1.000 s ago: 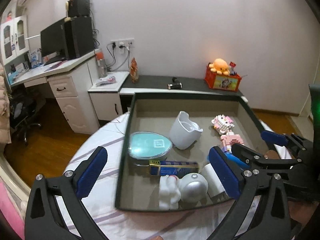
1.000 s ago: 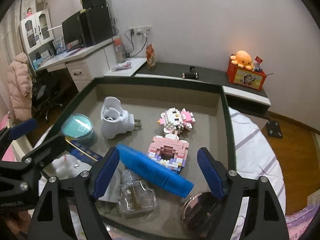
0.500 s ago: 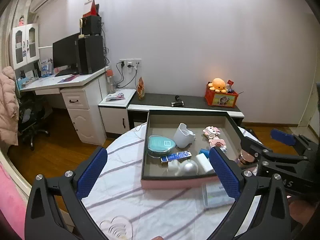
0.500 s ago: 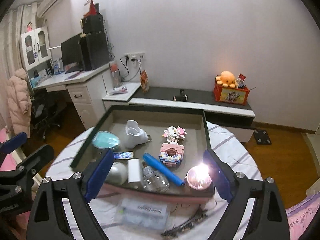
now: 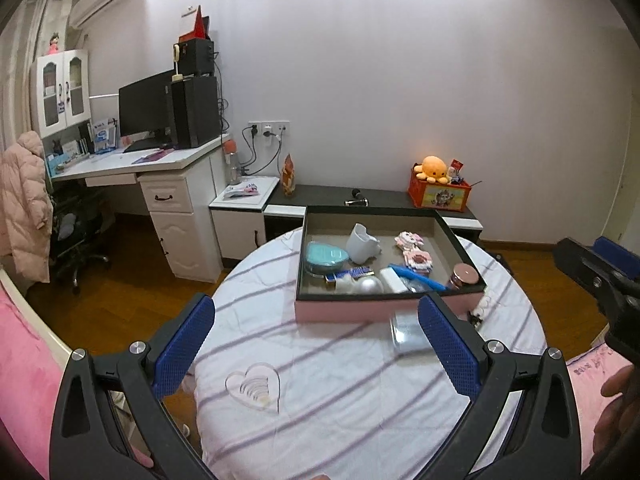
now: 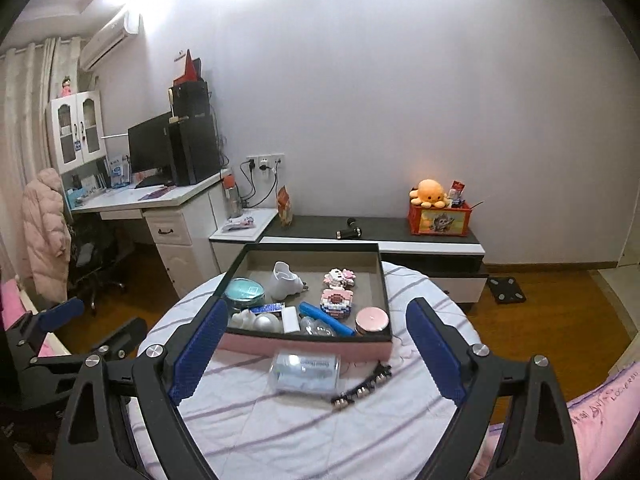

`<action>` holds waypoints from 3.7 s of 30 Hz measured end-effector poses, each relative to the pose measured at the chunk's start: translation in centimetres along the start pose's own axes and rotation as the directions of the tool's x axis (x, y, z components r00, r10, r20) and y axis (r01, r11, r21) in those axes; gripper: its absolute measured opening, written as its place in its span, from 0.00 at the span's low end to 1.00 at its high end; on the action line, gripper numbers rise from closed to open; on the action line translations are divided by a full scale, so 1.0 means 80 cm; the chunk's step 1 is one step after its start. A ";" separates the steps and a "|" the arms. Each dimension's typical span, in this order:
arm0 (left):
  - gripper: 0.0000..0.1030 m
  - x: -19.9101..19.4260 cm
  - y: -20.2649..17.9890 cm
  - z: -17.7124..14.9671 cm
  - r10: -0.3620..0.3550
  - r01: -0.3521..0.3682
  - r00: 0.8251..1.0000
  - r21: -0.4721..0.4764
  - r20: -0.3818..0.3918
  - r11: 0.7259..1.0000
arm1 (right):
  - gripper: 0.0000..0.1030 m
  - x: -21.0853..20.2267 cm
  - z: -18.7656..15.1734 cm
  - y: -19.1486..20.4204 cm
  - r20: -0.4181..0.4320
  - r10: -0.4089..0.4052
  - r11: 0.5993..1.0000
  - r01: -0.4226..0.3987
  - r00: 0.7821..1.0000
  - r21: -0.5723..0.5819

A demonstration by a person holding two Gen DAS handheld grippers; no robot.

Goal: Organize rigid objects

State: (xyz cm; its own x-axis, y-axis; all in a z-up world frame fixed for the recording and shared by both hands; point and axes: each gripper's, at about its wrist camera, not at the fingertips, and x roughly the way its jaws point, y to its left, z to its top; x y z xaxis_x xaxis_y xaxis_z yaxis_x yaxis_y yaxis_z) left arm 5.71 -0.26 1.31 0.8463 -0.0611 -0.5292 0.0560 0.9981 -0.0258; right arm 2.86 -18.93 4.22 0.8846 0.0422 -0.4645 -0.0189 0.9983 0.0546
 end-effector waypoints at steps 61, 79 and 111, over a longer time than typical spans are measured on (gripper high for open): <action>1.00 0.122 -0.034 -0.088 0.005 -0.002 0.970 0.010 -0.245 1.000 | 0.89 0.220 -0.131 -0.091 -0.424 -0.145 0.961 0.228 0.894 0.154; 1.00 0.147 -0.049 -0.090 -0.001 0.011 0.964 0.037 -0.267 0.999 | 0.25 0.223 -0.146 -0.066 -0.413 -0.176 0.984 0.166 0.893 -0.061; 0.91 0.267 -0.150 -0.094 -0.097 0.100 0.924 -0.011 -0.371 0.995 | 0.19 0.196 -0.155 -0.122 -0.392 -0.068 0.996 0.084 0.917 0.024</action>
State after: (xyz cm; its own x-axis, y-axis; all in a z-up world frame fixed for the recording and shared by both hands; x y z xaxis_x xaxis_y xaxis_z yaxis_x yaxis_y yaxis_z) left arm 19.10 -13.52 -16.08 0.5797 -0.1507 -0.8008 0.1350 0.9869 -0.0880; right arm 11.18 -27.55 -14.54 0.6301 -0.0139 -0.7764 0.0672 0.9971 0.0367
